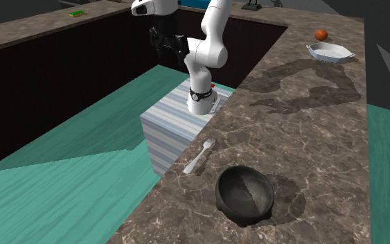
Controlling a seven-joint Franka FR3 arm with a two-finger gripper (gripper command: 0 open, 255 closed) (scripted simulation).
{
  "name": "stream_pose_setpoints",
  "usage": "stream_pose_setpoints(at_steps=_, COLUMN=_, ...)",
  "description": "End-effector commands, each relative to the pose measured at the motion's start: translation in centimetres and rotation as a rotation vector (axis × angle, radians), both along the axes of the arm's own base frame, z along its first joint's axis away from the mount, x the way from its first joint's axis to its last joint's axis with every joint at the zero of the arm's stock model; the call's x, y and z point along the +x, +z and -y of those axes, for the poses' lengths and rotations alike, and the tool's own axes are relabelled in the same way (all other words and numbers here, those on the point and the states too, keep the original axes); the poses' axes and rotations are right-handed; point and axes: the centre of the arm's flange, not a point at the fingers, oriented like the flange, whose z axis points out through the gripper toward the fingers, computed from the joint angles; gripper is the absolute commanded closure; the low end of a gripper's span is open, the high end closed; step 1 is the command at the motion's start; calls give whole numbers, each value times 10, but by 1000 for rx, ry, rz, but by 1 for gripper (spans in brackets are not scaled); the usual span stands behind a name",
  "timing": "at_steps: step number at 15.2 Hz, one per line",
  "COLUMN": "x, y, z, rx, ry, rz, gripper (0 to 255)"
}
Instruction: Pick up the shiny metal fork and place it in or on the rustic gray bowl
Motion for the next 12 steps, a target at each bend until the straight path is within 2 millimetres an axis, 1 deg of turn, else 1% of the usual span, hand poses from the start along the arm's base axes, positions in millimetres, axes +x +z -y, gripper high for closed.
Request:
stream_pose_setpoints(at_steps=1, x=0, y=0, z=0, rx=0, ry=0, rz=0, gripper=0)
stream_pose_setpoints(at_steps=12, x=34, y=-103, z=-90, rx=-7, ry=69, rz=109, gripper=0)
